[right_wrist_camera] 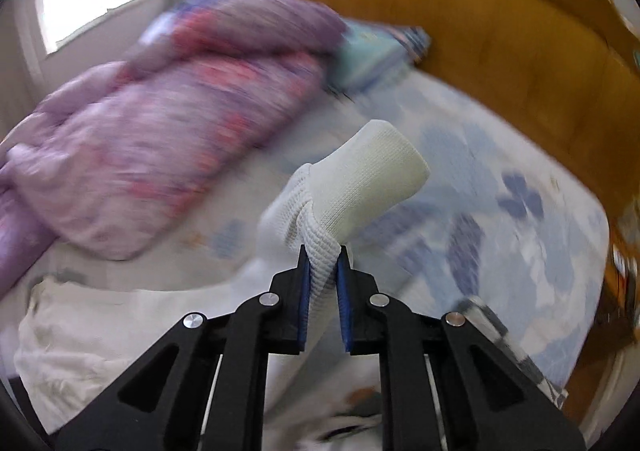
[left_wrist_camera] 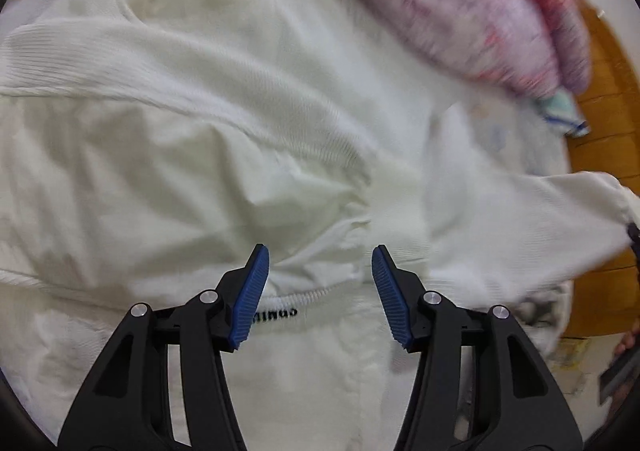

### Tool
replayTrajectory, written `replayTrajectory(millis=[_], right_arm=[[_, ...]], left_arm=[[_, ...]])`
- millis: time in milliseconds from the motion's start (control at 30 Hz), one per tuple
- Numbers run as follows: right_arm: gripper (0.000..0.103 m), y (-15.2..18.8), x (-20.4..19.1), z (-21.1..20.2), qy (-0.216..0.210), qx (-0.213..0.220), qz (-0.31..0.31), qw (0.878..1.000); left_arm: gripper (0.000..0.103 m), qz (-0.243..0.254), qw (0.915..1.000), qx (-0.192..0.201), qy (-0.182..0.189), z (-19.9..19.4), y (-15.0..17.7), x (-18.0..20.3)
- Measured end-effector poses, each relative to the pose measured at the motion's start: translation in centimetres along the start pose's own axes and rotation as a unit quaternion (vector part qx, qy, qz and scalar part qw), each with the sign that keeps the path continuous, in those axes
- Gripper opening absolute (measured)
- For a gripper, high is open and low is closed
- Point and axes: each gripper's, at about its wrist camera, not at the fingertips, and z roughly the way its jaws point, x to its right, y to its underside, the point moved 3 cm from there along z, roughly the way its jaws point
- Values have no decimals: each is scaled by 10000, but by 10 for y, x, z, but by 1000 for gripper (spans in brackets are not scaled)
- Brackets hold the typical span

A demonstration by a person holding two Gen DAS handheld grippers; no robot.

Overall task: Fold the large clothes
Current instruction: 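Grasp a sleeve cuff with the left tool while the right tool grasps the other cuff, then fold the held sleeves across the jacket body and open both tools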

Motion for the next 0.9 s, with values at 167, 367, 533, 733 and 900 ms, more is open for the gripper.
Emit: replayTrajectory(millis=[167, 367, 533, 733, 900], right_arm=[[11, 20, -127, -52, -1008, 195, -609, 9928], [10, 84, -287, -94, -2129, -190, -961, 9722], [10, 159, -392, -97, -2541, -672, -1585, 9517], [16, 258, -469, -72, -2417, -1510, -2492, 9256], [32, 288, -473, -75, -3206, -2119, -2308, 8939]], left_arm=[[63, -335, 9983, 478, -15, -78, -7, -63], [63, -659, 9903, 970, -742, -155, -9, -165], [63, -781, 9842, 1102, -1142, -193, 0, -227], [63, -995, 9826, 1031, -1179, -208, 17, -272], [63, -1268, 9809, 1078, -1004, -212, 30, -284]])
